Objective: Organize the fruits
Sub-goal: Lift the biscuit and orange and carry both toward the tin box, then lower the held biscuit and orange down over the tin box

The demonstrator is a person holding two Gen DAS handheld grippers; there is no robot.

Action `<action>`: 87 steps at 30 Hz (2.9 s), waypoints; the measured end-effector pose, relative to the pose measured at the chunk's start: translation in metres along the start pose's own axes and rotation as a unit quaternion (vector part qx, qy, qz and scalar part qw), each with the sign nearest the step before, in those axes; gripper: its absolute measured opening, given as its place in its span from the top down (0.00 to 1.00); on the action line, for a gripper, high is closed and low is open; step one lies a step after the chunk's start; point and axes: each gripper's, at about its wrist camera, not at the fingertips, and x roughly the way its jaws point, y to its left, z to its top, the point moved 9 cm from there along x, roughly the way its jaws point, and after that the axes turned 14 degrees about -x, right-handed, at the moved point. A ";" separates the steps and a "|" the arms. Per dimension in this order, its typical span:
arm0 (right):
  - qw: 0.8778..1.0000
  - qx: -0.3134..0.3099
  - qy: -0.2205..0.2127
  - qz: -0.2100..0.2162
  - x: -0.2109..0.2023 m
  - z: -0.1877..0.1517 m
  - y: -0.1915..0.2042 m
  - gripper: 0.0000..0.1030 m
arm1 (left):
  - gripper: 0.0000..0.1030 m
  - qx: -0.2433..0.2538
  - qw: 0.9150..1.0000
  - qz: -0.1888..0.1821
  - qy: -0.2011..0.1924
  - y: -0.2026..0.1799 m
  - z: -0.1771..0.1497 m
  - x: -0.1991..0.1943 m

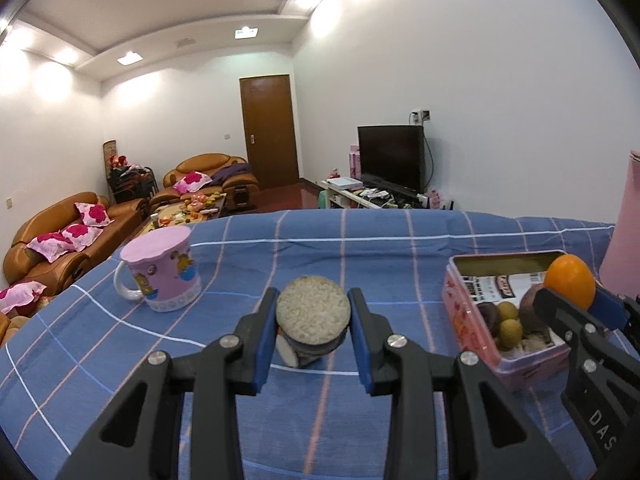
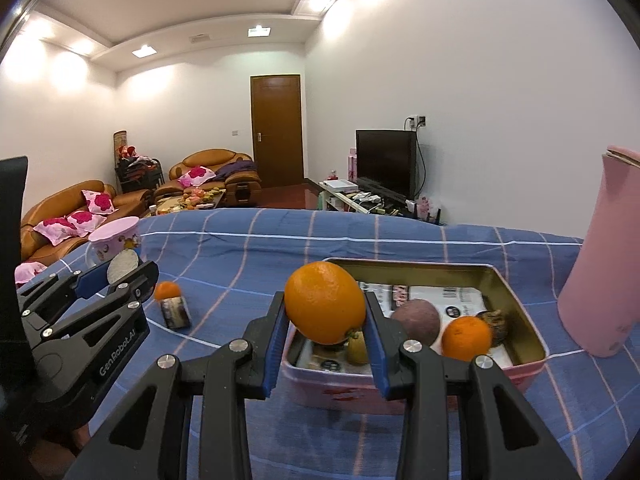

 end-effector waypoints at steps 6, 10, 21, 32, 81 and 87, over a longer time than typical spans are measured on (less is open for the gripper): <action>1.000 -0.003 0.000 -0.011 -0.003 -0.005 -0.020 0.63 | 0.65 0.009 1.000 -0.014 0.001 -0.026 -0.003 -0.001; 1.000 -0.003 0.003 -0.020 -0.002 -0.009 -0.036 0.63 | 0.65 0.018 1.000 -0.023 0.001 -0.045 -0.006 -0.003; 0.999 0.000 0.010 -0.044 0.003 -0.017 -0.075 0.63 | 0.65 0.032 0.999 -0.041 0.008 -0.088 -0.012 0.001; 0.997 0.004 0.017 -0.070 0.006 -0.024 -0.112 0.63 | 0.65 0.046 0.997 -0.060 0.012 -0.129 -0.017 0.007; 0.992 0.060 0.103 0.037 0.089 -0.039 -0.141 0.62 | 0.65 0.047 0.982 -0.084 0.160 -0.187 -0.042 0.080; 0.988 0.086 0.106 0.073 0.093 -0.043 -0.138 0.62 | 0.65 0.042 0.982 -0.087 0.164 -0.184 -0.043 0.080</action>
